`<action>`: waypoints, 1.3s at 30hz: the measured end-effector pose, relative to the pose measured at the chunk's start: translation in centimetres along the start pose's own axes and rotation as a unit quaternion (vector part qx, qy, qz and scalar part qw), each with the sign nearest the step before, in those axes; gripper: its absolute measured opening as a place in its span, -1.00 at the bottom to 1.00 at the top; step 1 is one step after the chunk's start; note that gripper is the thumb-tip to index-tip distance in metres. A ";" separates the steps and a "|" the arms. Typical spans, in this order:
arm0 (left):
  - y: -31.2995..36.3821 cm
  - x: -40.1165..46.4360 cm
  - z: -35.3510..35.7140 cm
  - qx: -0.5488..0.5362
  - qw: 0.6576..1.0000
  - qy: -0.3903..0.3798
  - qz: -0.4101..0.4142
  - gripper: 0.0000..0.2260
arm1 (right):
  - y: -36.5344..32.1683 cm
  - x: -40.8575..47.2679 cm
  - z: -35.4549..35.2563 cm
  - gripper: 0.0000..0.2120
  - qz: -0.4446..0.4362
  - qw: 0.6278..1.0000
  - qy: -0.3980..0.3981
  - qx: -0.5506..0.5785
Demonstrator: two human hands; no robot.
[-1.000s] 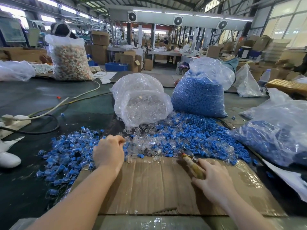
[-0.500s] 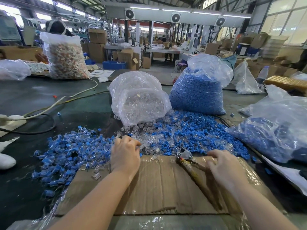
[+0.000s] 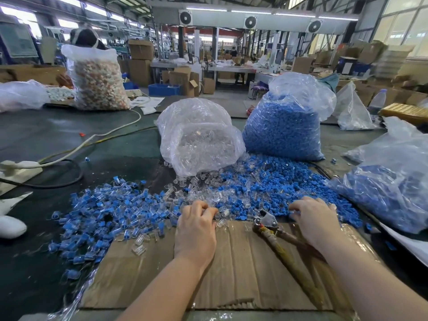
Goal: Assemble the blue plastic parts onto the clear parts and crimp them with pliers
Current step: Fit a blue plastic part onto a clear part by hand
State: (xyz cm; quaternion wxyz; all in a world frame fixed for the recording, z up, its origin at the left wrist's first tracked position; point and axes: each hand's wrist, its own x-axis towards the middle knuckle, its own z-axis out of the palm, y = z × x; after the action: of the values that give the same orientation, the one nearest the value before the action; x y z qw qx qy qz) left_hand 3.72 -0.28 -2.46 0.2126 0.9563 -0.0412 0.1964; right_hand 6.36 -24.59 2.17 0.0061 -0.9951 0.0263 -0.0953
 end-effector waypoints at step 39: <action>0.6 -0.6 -1.6 -0.159 0.983 -0.029 0.091 -0.81 | -10.7 -7.2 1.9 -0.78 -0.048 0.977 0.094 0.188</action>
State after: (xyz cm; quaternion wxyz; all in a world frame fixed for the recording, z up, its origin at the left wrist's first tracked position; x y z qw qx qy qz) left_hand 2.44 -0.16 -1.11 0.3420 0.9077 -0.1650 0.1784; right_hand 0.16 -13.51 -0.86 0.1857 -0.9629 -0.0393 -0.1916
